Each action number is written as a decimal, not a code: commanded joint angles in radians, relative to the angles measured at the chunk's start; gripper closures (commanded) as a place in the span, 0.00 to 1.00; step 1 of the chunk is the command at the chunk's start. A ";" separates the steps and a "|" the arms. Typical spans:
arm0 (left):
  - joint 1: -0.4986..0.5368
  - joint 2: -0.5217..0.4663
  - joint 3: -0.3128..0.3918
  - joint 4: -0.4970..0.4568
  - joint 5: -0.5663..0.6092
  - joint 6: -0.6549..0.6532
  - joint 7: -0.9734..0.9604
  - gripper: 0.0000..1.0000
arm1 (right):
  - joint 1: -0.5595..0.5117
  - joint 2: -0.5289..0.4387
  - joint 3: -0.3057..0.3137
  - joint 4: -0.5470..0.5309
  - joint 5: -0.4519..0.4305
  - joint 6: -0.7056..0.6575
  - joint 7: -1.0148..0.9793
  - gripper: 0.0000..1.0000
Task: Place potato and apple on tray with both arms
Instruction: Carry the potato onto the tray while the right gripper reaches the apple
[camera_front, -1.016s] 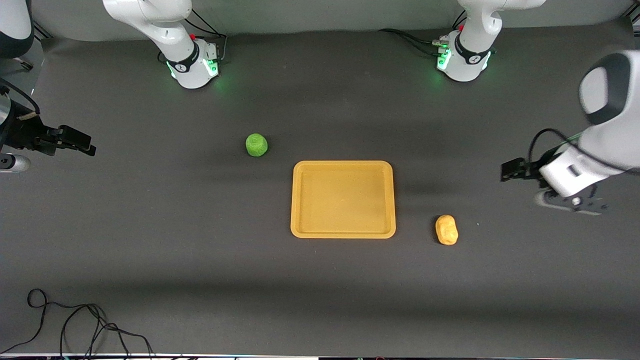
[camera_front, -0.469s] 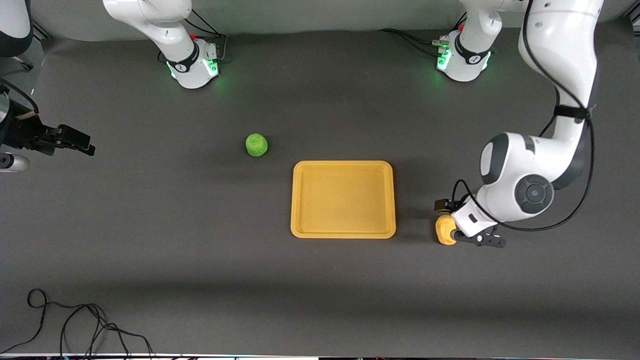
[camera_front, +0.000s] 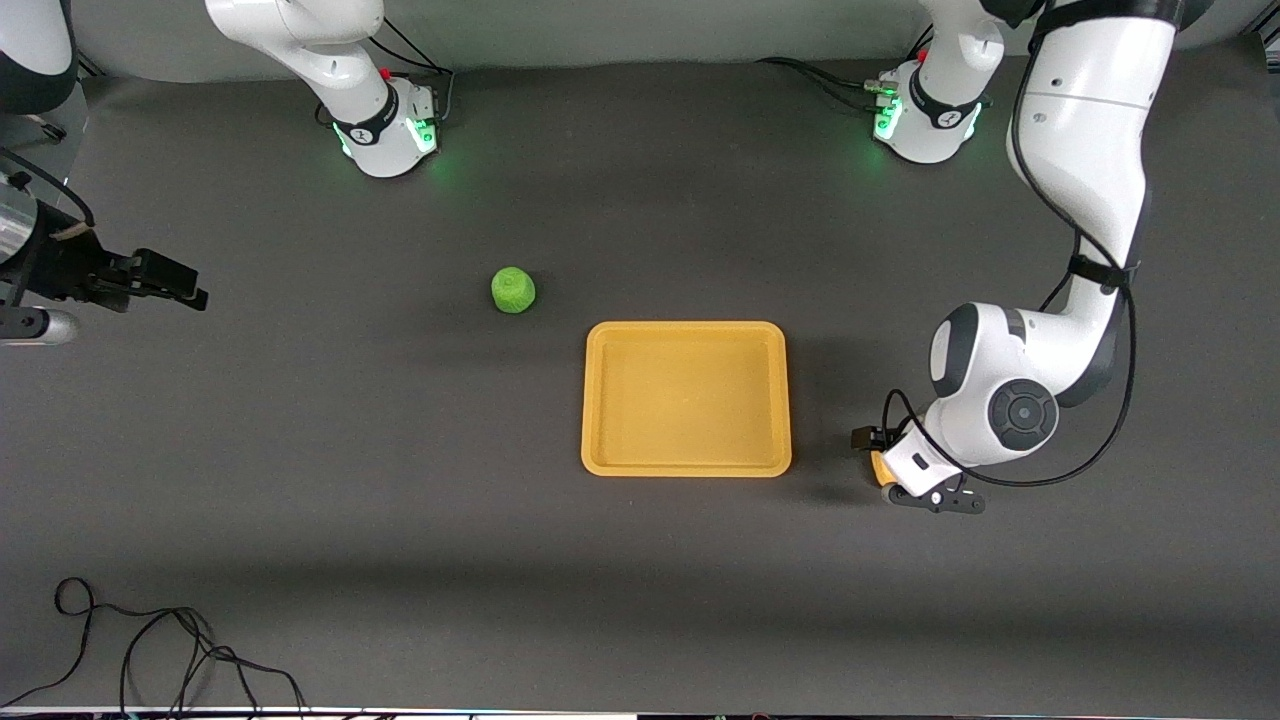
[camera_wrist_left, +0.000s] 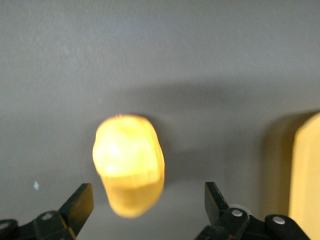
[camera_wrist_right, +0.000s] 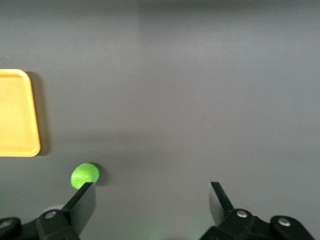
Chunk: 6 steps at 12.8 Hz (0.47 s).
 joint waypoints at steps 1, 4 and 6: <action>-0.003 0.076 0.006 0.025 0.008 0.107 -0.017 0.11 | 0.099 -0.012 -0.004 -0.042 0.033 0.014 0.099 0.00; 0.000 0.058 0.003 0.031 -0.010 0.090 -0.029 0.63 | 0.256 -0.080 -0.007 -0.172 0.030 0.082 0.346 0.00; -0.017 0.050 -0.004 0.083 -0.009 0.015 -0.116 0.71 | 0.371 -0.180 -0.007 -0.338 0.027 0.189 0.497 0.00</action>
